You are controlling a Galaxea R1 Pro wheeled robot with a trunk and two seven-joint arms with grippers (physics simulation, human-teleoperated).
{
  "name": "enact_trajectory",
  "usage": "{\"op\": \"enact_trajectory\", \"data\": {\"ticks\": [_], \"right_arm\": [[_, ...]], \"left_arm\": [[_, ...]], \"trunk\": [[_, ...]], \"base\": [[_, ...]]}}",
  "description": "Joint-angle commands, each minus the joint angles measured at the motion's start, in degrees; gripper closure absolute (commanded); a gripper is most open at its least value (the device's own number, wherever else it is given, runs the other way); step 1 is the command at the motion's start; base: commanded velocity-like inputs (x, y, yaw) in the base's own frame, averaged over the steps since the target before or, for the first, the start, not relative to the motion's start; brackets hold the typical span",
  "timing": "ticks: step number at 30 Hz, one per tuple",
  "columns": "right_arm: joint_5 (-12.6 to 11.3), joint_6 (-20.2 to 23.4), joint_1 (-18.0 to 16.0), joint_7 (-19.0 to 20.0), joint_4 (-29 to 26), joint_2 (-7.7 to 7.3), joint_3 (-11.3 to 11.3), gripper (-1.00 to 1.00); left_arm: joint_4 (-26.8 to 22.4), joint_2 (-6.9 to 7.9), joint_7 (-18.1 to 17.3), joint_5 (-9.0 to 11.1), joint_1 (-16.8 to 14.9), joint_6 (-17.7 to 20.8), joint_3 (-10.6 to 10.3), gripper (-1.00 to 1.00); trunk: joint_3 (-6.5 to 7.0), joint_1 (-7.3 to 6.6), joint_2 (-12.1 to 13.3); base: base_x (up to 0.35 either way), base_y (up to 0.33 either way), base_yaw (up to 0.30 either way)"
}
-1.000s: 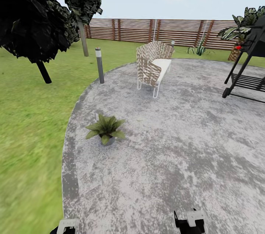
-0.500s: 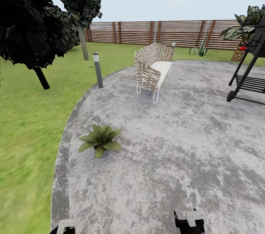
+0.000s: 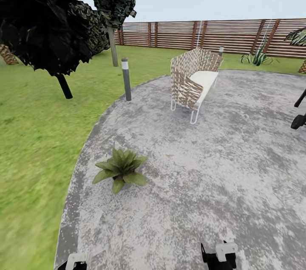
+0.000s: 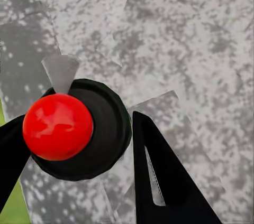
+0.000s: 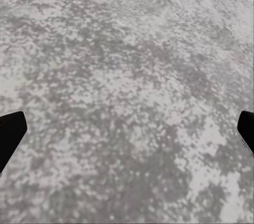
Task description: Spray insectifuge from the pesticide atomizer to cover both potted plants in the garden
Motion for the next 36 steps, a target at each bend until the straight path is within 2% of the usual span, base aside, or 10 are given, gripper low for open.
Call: {"op": "enact_trajectory", "data": {"ticks": [1, 11, 23, 36], "right_arm": [[0.6, -0.1, 0.0, -0.3, 0.0, 0.03, -0.1, -1.00], [0.9, -0.1, 0.0, -0.2, 0.0, -0.06, -0.1, -1.00], [0.8, -0.1, 0.0, -0.1, 0.0, 0.00, -0.1, -1.00], [0.9, -0.1, 0.0, -0.2, 0.0, 0.00, -0.1, -1.00]], "left_arm": [[0.1, -0.02, 0.0, 0.2, 0.0, -0.2, 0.1, 1.00], [0.1, 0.01, 0.0, 0.2, -0.1, -0.2, 0.1, 1.00], [0.1, 0.01, 0.0, 0.2, -0.1, -0.2, 0.1, 1.00], [0.1, 0.01, 0.0, 0.2, 0.0, -0.2, 0.1, 1.00]], "trunk": [[-0.04, 0.02, 0.0], [-0.04, 0.02, 0.0], [-0.04, 0.02, 0.0], [-0.04, 0.02, 0.0]], "base": [[0.278, -0.164, 0.163], [0.216, -0.119, 0.025], [0.017, -0.002, 0.007], [0.000, 0.000, 0.248]]}}
